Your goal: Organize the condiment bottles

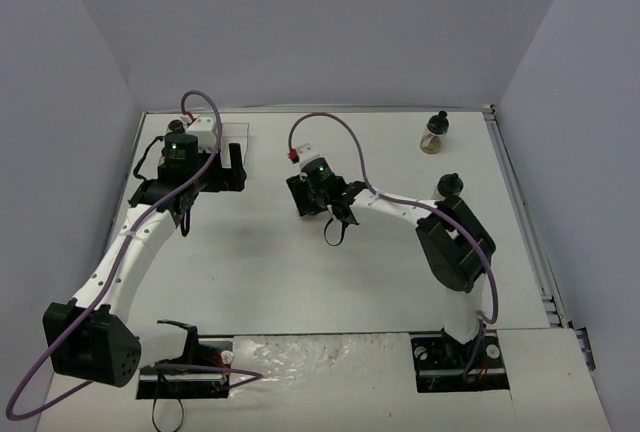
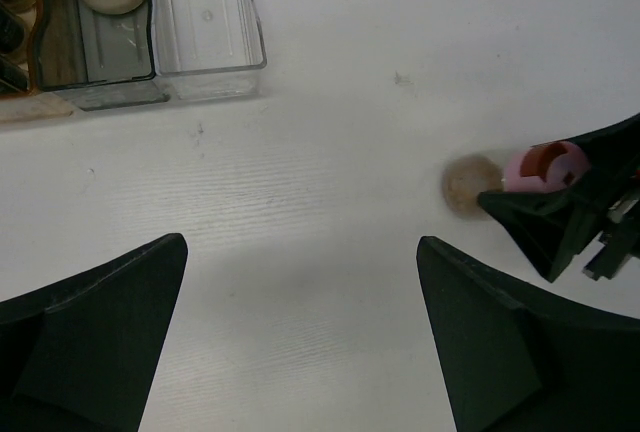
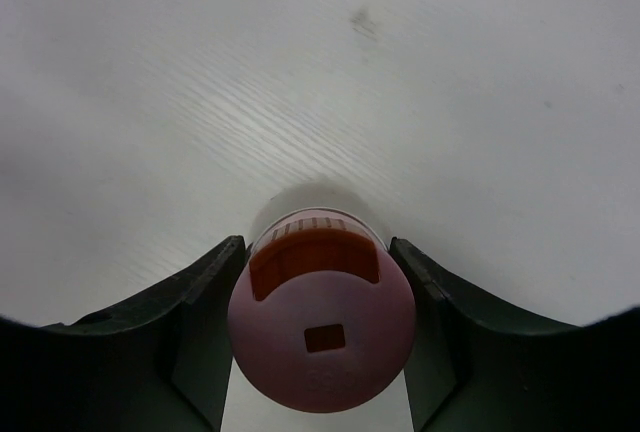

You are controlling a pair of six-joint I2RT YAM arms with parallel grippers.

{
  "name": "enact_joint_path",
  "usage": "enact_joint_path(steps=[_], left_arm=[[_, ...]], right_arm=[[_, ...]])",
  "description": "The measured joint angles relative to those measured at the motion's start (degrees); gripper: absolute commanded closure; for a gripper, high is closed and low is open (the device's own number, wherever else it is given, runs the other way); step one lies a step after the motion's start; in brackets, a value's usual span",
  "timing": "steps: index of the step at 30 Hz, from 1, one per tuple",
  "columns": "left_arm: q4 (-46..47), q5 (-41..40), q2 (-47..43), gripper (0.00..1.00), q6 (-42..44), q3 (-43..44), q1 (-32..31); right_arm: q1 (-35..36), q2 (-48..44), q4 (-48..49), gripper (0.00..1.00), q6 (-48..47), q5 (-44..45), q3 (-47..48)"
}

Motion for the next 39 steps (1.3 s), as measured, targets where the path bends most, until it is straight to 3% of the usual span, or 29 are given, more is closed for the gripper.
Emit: enact_joint_path(steps=[6,8,14,17,23,32,39], left_arm=[[1.4,-0.4,-1.6,0.03,0.1,0.0,0.0],[1.9,-0.6,-1.7,0.03,0.1,0.0,0.0],[3.1,-0.1,-1.2,0.03,-0.7,-0.1,0.2],[4.0,0.6,-0.8,0.03,-1.4,-0.1,0.2],[5.7,0.2,1.5,0.03,-4.6,-0.8,-1.4],[8.9,-7.9,12.5,0.03,-9.1,0.4,-16.4],[9.6,-14.7,22.6,0.03,-10.1,6.9,-21.5]], right_arm=[[2.2,6.6,-0.9,0.37,-2.6,-1.7,8.0],[2.1,7.0,-1.4,0.20,-3.0,-2.1,8.8],[2.1,5.7,-3.7,0.01,-4.2,-3.2,8.8],[2.1,1.5,-4.8,0.00,-4.3,-3.7,6.7],[1.6,-17.0,-5.8,0.00,-4.1,-0.6,-3.8],[-9.5,-49.0,-8.9,0.00,0.4,4.6,-21.8],[-11.0,-57.6,-11.7,0.00,1.7,7.0,-26.3]])
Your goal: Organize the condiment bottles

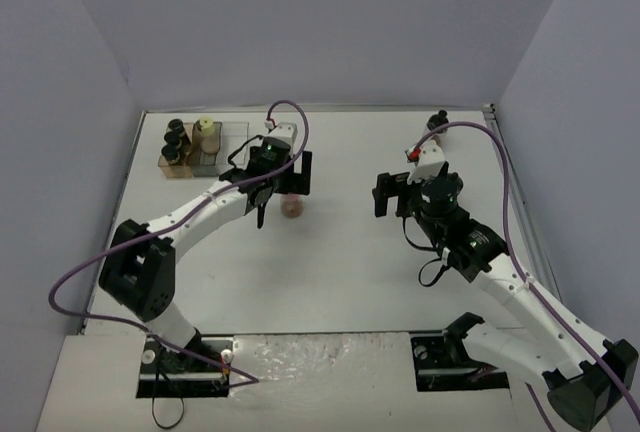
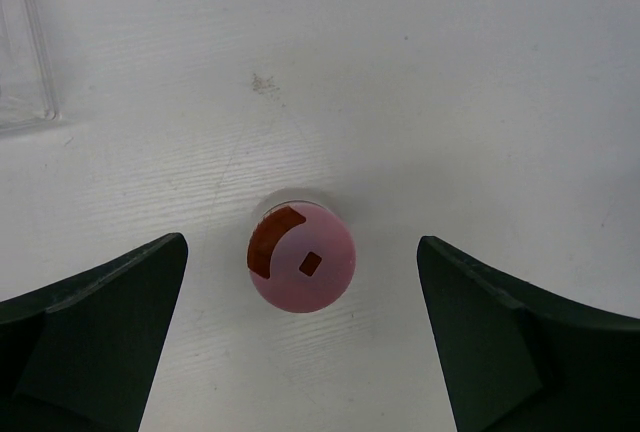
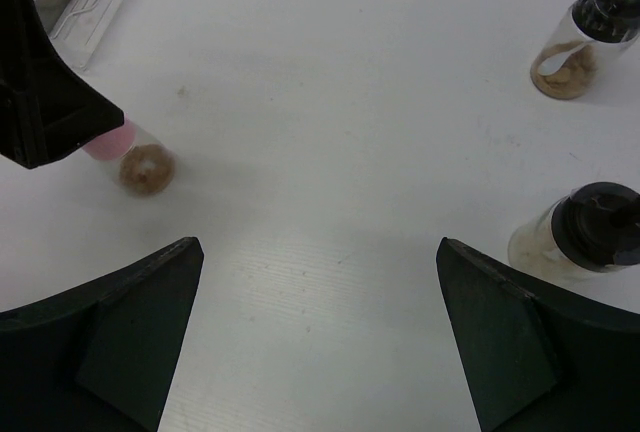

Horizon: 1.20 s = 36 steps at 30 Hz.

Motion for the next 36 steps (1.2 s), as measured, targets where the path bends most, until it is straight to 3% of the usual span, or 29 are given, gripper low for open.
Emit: enact_joint_path(steps=[7,16,18,26,36], left_arm=[[-2.2,-5.4,6.9,0.20,-2.9,3.1,-1.6],[-5.2,-7.2,9.8,0.61,-6.1,3.2,-1.7],[-5.8,-7.6,9.6,0.66,-6.3,3.4,-1.7],[-10.0,-9.0,5.4,0.71,-4.3,5.8,2.5],[-12.5,-7.9,2.7,0.71,1.1,17.8,24.1]], right_arm=[[0.0,-1.1,-1.4,0.00,0.2,0.3,-1.9],[-0.1,-1.6,-1.5,0.00,0.1,0.4,-2.2],[-0.1,-1.7,-1.5,0.00,0.1,0.4,-2.2],[-0.1,-1.7,-1.6,0.00,-0.1,0.4,-2.2],[-0.1,-1.9,-1.7,0.00,-0.3,0.4,-2.2]])
